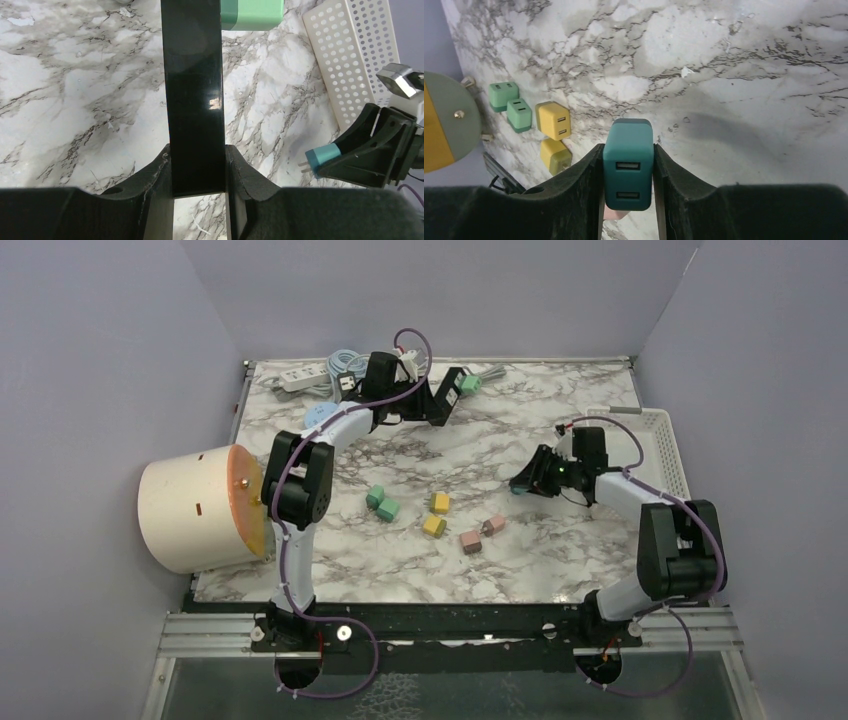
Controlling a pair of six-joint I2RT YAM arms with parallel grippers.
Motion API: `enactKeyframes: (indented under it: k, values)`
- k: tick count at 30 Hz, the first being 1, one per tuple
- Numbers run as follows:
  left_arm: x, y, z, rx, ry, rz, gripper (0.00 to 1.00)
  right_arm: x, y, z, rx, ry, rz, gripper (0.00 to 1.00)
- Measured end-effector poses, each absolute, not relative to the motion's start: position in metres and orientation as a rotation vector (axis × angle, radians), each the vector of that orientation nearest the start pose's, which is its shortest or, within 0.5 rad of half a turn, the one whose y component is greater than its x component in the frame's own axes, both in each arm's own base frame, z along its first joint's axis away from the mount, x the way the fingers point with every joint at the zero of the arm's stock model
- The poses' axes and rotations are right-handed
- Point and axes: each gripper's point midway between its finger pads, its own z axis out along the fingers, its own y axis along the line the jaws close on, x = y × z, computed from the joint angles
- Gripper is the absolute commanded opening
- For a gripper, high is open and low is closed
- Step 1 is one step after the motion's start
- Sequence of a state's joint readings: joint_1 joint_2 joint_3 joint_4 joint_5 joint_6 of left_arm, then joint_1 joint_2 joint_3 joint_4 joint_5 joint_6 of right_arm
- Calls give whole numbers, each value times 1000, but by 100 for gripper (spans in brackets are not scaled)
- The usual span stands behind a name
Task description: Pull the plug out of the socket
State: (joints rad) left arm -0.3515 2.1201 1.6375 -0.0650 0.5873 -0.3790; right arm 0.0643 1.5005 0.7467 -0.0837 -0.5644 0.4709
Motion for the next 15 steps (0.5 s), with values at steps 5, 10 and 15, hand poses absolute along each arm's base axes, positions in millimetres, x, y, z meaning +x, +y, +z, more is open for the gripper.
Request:
enactKeyframes:
  k: [5,10,15]
  values:
    - [489,-297,135,342,2174,-1051,0,326,124,51,270,2477,866,54]
    - [487,-297,135,345,2179,-1054,0,324,116,42,284,2505,795,57]
    - [484,-295,135,350,2187,-1050,0,325,100,43,310,2512,656,58]
